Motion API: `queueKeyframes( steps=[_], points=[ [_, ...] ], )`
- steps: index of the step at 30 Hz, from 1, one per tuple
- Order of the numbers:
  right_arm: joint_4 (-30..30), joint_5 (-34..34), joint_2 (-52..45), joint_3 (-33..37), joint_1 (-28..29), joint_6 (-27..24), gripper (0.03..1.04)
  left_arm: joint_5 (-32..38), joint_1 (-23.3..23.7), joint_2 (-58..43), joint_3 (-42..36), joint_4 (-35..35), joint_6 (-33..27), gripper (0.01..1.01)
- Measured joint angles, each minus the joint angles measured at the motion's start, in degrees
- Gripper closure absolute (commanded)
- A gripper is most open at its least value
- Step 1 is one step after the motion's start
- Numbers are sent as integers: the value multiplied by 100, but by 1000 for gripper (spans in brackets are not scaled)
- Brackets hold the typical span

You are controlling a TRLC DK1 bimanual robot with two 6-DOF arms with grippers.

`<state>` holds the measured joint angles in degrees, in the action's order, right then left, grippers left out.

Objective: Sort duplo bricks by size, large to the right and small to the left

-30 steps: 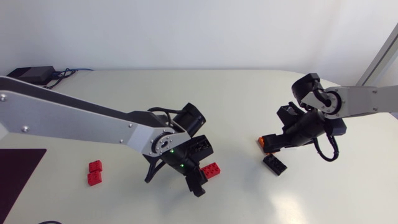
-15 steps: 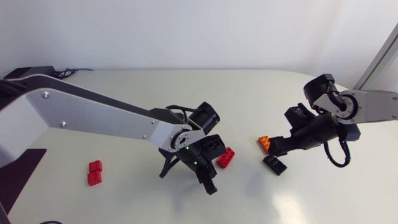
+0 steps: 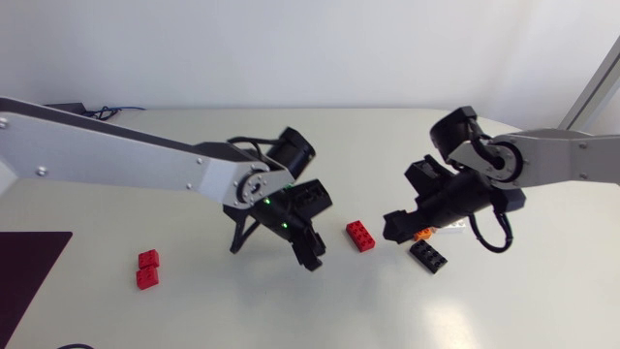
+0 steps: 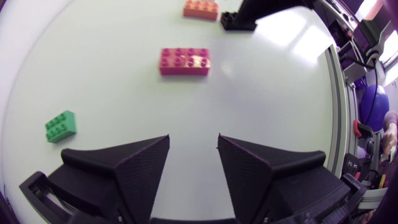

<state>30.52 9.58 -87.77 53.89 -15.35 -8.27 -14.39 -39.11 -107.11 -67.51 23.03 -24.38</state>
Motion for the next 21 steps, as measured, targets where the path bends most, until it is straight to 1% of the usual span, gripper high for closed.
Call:
queueKeyframes(
  steps=[1,6,10,12,13,14,15,17,18,21],
  points=[
    [-2,-15,-103,149,-140,61,79,0,151,101,0,-50,-13,248],
    [-39,-256,-951,782,-684,299,80,2,929,262,0,-446,-214,225],
    [-90,-413,-1683,1067,-841,385,89,0,1375,181,0,-686,-420,213],
    [-109,-494,-1989,1174,-846,415,128,0,1523,90,-33,-743,-498,213],
    [-125,-518,-2094,1193,-846,428,169,0,1587,28,-74,-743,-529,213],
    [-179,-573,-2149,1215,-848,437,244,0,1644,-52,-131,-743,-566,213],
    [-251,-573,-2159,1224,-852,446,354,0,1698,-155,-229,-743,-586,211],
    [-345,-656,-2192,1224,-881,446,649,0,1777,-365,-452,-743,-603,213],
    [-402,-664,-2194,1222,-896,444,757,0,1814,-472,-575,-752,-603,213],
    [-575,-671,-2186,1137,-909,444,795,0,1888,-745,-872,-765,-603,213]
  ],
)
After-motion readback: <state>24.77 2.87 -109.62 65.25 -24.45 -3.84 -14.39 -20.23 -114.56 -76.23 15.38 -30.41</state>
